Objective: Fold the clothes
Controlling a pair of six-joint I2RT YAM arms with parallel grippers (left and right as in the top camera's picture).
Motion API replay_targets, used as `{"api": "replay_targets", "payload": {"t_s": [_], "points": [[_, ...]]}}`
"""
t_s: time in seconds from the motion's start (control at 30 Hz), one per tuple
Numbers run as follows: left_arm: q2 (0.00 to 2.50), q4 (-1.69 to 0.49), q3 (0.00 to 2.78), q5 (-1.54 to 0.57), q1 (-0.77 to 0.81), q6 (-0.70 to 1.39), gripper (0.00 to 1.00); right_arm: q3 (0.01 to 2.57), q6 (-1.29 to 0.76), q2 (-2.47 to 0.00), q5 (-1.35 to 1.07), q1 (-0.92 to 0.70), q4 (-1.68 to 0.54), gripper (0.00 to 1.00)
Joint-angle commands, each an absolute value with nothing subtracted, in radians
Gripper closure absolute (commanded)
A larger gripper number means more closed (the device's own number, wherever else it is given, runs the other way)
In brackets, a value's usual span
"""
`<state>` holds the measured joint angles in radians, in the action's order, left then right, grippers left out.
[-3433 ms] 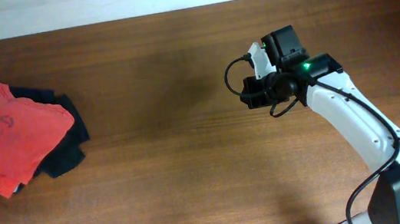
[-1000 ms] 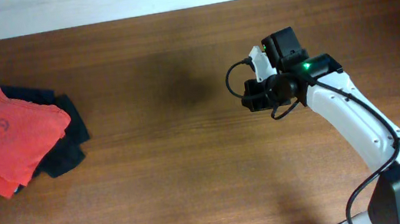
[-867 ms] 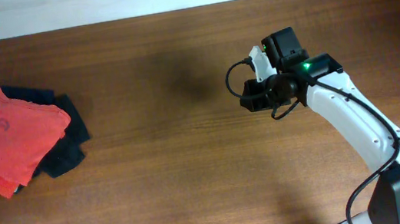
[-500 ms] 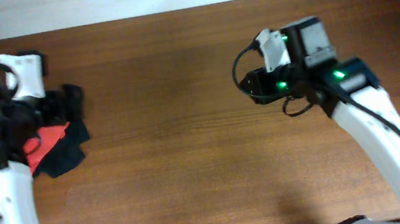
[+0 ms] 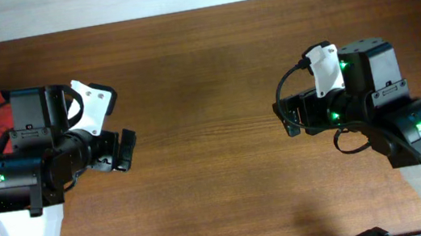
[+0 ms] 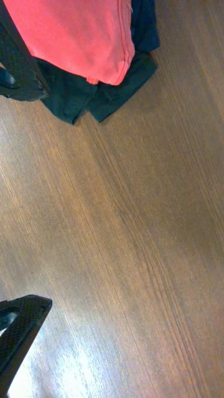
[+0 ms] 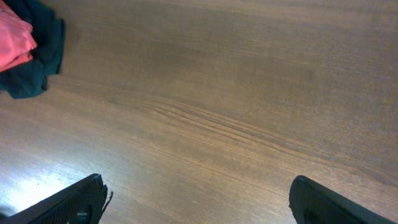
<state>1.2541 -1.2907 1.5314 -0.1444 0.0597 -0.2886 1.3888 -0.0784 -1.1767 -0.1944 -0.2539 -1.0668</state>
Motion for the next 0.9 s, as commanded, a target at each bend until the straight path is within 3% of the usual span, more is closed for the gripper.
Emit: {"api": "replay_targets", "payload": {"t_s": [0.0, 0.63, 0.87], "points": [[1.246, -1.270, 1.541, -0.141, 0.063, -0.301, 0.01, 1.402, -0.078, -1.184, -0.172, -0.254, -1.068, 0.01], [1.246, -1.271, 1.541, -0.141, 0.063, -0.301, 0.01, 1.402, -0.073, -1.186, -0.112, -0.254, -1.095, 0.01], [1.246, -1.271, 1.541, -0.141, 0.063, -0.301, 0.01, 1.400, 0.062, -1.128, -0.111, -0.274, -0.982, 0.01]]}}
